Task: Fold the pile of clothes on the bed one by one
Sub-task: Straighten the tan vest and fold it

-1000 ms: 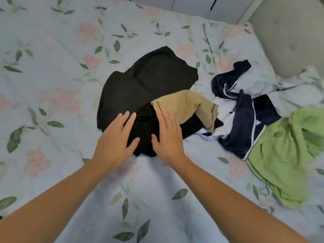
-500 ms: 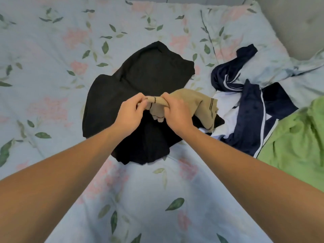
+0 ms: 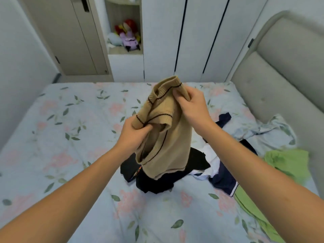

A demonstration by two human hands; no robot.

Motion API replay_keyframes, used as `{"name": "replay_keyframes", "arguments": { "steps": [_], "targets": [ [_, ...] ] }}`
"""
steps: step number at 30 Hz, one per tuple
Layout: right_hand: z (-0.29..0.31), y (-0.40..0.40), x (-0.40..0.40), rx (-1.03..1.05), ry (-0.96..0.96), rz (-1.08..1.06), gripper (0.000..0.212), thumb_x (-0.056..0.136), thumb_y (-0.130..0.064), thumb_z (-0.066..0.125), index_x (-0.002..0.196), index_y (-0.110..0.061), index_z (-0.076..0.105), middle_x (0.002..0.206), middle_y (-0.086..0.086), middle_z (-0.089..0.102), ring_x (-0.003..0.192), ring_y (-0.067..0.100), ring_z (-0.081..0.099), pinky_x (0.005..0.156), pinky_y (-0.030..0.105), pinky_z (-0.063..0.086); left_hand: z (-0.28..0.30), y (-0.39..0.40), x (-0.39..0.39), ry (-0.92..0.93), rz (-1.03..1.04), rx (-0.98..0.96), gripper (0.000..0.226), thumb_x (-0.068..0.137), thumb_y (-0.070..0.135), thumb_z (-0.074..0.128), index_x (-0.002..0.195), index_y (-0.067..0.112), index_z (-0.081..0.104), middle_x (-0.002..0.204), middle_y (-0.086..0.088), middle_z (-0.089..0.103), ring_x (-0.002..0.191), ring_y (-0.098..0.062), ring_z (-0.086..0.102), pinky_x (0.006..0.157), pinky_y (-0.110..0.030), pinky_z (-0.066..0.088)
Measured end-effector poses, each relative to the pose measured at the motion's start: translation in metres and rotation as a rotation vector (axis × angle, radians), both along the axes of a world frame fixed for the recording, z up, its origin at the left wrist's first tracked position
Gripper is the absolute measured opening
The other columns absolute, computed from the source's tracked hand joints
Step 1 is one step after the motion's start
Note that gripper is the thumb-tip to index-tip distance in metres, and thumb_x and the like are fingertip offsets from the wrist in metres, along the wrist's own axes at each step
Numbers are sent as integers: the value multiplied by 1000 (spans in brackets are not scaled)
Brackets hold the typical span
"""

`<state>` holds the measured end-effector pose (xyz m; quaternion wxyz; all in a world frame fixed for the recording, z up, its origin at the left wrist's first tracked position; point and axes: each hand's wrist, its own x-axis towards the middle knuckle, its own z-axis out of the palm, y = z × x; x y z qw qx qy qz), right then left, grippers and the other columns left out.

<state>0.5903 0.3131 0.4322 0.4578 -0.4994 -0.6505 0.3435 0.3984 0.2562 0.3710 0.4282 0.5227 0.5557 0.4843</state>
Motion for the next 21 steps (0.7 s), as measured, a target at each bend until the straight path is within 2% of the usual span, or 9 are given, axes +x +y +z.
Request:
{"name": "replay_keyframes", "arguments": {
  "steps": [2,3,4,6,9,13,15,18,21],
  "targets": [
    [47,-19,-10,16,83,-4,23,104,-23,63,82,-26,68,72,-19,65,69,-4,56,66,15,44,57,-19,-19,-23,16,70,41,91,-1,71,111,35,70,105,18,77,105,-2,71,89,-22,58],
    [68,-28,-18,29,110,-1,23,104,-24,63,82,-27,68,71,-21,65,69,-5,56,65,14,43,84,-29,-28,-23,7,113,42,92,-1,70,115,34,68,109,19,77,108,-2,70,90,-20,57],
    [86,-37,-26,35,133,1,21,104,-26,64,83,-24,70,73,-18,67,71,-3,56,67,16,44,109,-39,-37,-22,-5,149,44,92,-1,69,117,34,68,110,20,76,110,-1,69,90,-18,56],
    [119,-56,-44,37,178,3,17,102,-29,66,95,-16,73,88,0,73,79,3,60,74,23,48,156,-60,-52,-15,-21,203,43,95,-1,67,118,36,66,109,26,75,109,4,68,89,-15,54],
    [161,-87,-72,18,231,30,18,101,-30,68,107,-15,74,104,5,75,85,0,63,80,24,51,207,-95,-83,2,-16,251,39,97,4,67,122,33,67,112,26,74,112,4,67,93,-16,54],
    [194,-130,-110,41,180,27,20,96,-32,74,109,-18,69,101,-4,73,90,2,64,81,25,50,243,-142,-134,45,-5,249,34,97,13,71,131,20,70,121,8,76,119,-11,68,102,-39,55],
    [201,-154,-133,120,93,-72,30,91,-36,79,109,-22,60,103,-8,66,92,3,61,78,21,48,252,-165,-151,54,48,251,33,98,14,70,131,19,70,120,9,76,117,-10,68,101,-38,55],
    [204,-194,-171,191,35,-234,49,84,-41,85,109,-25,47,110,-4,52,91,11,54,77,21,49,262,-193,-162,73,223,263,30,98,18,68,127,22,71,115,11,76,111,-5,68,100,-33,55],
    [203,-236,-211,-49,210,35,46,83,-49,83,111,-24,56,108,-5,64,97,10,64,84,30,59,267,-214,-164,89,296,269,26,95,17,71,120,26,73,105,13,77,101,-2,70,93,-31,59]
  ]
}}
